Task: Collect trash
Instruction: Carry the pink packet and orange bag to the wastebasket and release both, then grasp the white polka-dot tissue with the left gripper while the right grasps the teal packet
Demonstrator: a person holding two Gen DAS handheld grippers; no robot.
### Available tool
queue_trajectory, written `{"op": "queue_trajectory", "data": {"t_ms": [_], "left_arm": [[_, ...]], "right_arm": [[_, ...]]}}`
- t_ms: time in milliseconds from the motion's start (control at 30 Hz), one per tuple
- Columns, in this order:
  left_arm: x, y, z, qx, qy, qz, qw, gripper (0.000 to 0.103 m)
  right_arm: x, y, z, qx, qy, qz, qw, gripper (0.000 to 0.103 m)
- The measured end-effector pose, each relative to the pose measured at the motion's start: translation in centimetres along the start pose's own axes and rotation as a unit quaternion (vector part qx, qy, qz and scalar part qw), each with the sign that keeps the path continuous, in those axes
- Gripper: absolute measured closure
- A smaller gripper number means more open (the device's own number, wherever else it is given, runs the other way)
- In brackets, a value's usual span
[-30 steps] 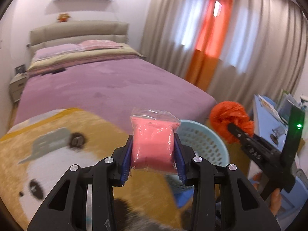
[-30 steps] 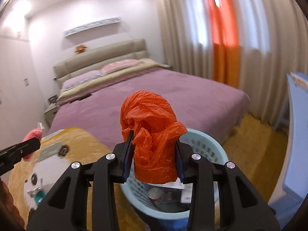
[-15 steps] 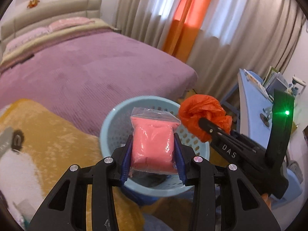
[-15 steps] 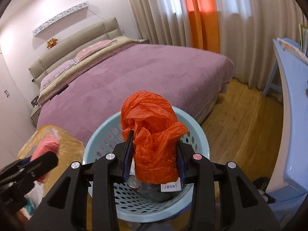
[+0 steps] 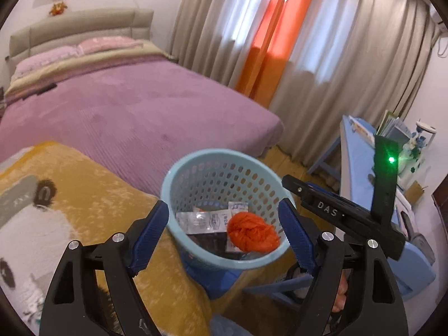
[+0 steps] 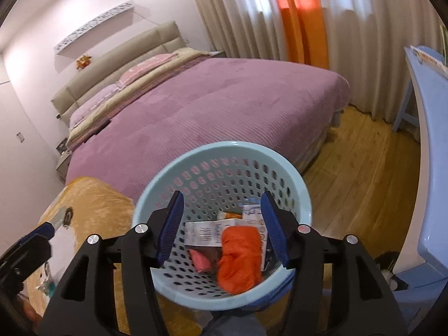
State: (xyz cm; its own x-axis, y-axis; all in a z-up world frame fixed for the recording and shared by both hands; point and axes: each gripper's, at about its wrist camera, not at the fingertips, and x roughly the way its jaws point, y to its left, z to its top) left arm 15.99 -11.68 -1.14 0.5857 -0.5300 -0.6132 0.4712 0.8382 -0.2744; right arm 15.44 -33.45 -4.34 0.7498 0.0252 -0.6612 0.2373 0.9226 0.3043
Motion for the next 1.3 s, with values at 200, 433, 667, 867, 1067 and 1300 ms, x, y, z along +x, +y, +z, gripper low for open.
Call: {"op": "queue_trajectory", "data": {"t_ms": [200, 433, 667, 867, 1067, 1300], "left_arm": [[-6.1, 1.9, -0.7, -0.016, -0.047, 0.007, 0.9987, 0.024], [-12.0, 7.3, -2.6, -0.049, -0.081, 0.059, 0.9937, 0.021], [-15.6, 13.1, -7.0, -0.087, -0.085, 0.079, 0.9894, 0.021], [-14.0, 15.5, -10.2, -0.081, -0.047, 0.120, 0.9884, 0.022], [-10.6, 16.6, -11.5, -0.067, 0.010, 0.143, 0.9874, 0.023], [-8.2, 17.9, -12.0, -0.075, 0.038, 0.140, 0.9865, 0.049]], "right_arm": [[-3.3, 3.5, -0.4, -0.030, -0.027, 0.032, 0.999, 0.049], [-6.4, 9.1, -2.8, -0.085, -0.062, 0.083, 0.991, 0.048], [-7.0, 15.3, -6.9, -0.167, -0.068, 0.127, 0.975, 0.043], [-5.8, 18.8, -10.1, -0.209, -0.042, 0.143, 0.967, 0.043], [-4.6, 19.7, -11.3, -0.221, -0.022, 0.143, 0.964, 0.043], [-3.0, 19.6, -11.9, -0.216, 0.009, 0.150, 0.965, 0.043]]}}
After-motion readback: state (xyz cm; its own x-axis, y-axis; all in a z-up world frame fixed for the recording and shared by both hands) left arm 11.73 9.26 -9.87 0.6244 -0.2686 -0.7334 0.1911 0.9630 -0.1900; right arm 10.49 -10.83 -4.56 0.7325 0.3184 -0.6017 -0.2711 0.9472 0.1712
